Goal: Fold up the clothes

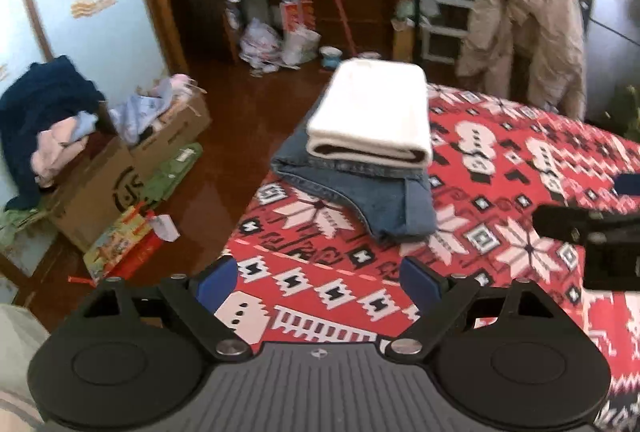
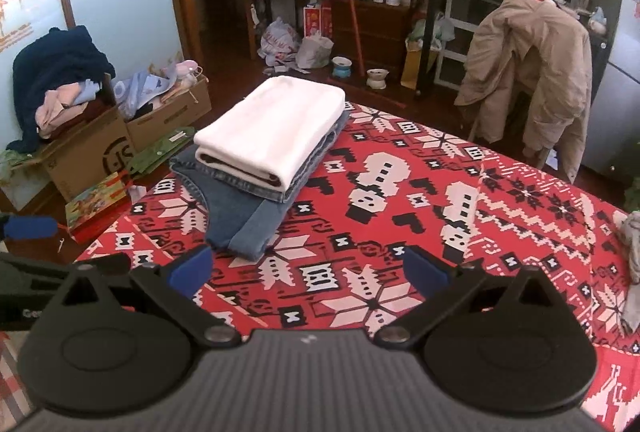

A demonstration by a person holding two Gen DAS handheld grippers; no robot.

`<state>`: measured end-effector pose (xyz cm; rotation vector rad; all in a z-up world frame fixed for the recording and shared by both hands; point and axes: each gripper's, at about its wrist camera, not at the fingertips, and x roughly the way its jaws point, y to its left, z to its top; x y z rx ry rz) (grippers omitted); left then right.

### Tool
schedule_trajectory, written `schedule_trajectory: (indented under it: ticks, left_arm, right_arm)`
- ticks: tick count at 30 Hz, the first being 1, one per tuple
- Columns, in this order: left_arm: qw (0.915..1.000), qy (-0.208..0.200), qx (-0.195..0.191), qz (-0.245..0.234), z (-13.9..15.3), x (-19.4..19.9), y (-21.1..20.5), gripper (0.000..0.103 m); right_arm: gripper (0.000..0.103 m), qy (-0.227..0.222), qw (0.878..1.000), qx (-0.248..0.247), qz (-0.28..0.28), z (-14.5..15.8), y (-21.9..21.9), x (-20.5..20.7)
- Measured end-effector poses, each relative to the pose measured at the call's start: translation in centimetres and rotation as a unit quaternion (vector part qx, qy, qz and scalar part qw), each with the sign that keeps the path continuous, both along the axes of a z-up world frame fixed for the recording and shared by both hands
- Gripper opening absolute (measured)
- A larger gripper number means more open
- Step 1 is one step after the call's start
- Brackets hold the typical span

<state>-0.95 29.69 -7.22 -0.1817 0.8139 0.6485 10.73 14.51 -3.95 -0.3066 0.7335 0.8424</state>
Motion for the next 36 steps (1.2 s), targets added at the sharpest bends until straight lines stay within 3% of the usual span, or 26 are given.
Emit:
schedule_trajectory:
  ticks: [9,22,36]
  left_arm:
    - [0.9992,0.001,-0.019,0.035,-0.1,-0.4,0.1,0.088]
    - [0.9989,-0.013,-0.028,0.035,-0.6,-0.9,-0.6,0.088]
    - [0.9990,-0.018,-0.029,0.030,-0.6,-1.2,-0.6,0.088]
  right_arm:
    - [0.102,0.006,1.000,0.001,-0.015,-0.1,-0.7,-1.4]
    - [0.102,0.018,0.999,-0.003,-0.046,-1.1,-1.8,-2.1]
    - [0.102,0.029,0.999,-0.006,-0.044,-1.6,-1.6,-2.3]
